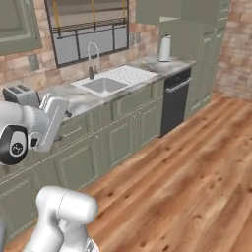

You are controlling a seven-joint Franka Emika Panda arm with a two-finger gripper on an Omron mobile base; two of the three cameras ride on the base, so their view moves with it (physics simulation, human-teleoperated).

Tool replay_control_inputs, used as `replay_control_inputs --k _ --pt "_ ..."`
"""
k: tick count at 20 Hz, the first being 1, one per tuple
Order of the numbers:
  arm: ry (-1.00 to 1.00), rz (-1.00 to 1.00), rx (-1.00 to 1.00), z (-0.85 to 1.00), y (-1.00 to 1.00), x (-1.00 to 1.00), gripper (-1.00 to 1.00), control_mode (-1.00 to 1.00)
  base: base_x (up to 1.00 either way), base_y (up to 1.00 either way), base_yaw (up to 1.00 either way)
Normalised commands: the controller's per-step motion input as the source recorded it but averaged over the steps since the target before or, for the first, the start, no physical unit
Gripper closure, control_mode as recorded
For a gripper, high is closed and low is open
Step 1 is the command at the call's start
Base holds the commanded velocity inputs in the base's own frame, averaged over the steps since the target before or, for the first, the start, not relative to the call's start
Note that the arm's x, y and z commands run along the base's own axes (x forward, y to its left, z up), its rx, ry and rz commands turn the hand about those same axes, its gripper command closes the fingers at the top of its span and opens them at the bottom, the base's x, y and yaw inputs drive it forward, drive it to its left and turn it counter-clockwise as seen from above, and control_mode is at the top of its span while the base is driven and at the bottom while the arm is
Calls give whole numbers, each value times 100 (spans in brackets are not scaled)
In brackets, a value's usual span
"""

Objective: Move the glass cup from next to the sink to the open cabinet. Then, move the bowl with the cucumber to the fridge to clear the area for faucet cleaning.

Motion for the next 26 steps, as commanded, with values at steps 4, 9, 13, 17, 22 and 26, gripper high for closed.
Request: replay_control_inputs --k 4,9,13,17,22,26 --pt "0 0 0 0 0 0 -100 100 100 1 0" --pt "0 0 0 0 0 0 -100 100 100 -16 11" --pt "0 0 0 0 0 0 -100 100 100 -12 43" --pt "0 0 0 0 0 0 -100 100 97 0 65" --pt "0 0 0 0 0 0 -100 100 70 0 73" --pt "0 0 0 0 0 0 -100 100 47 0 78"
